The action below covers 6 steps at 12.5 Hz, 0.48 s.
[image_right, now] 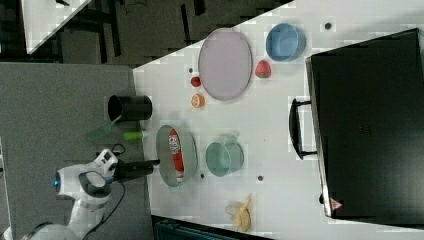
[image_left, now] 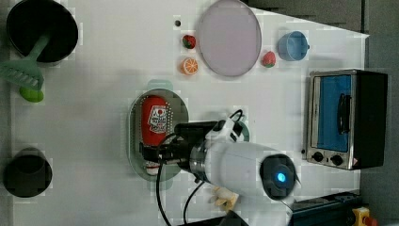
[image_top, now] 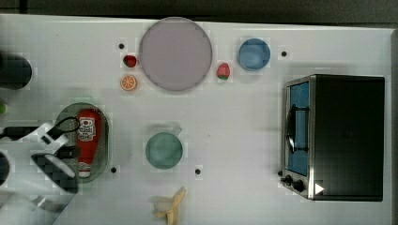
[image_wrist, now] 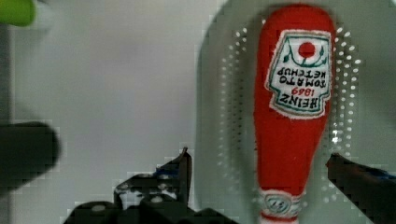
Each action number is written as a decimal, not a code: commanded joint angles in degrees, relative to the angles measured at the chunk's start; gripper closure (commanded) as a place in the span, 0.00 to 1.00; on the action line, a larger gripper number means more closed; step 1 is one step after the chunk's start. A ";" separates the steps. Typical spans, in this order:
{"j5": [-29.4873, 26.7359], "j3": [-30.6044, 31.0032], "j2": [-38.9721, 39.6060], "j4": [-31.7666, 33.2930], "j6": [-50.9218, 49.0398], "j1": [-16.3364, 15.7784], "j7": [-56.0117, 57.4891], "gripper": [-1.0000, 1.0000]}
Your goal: Pick ketchup from strainer and place it on the table
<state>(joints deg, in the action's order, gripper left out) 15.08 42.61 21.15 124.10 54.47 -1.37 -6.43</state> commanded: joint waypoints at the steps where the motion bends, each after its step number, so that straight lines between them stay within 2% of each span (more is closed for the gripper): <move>1: 5.12 -1.96 3.81 0.37 2.36 1.09 -6.91 0.00; 6: 12.82 -4.53 12.04 -1.81 4.57 0.00 -11.89 0.00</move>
<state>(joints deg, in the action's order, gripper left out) 27.88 38.19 32.90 123.43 57.80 -0.46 -14.10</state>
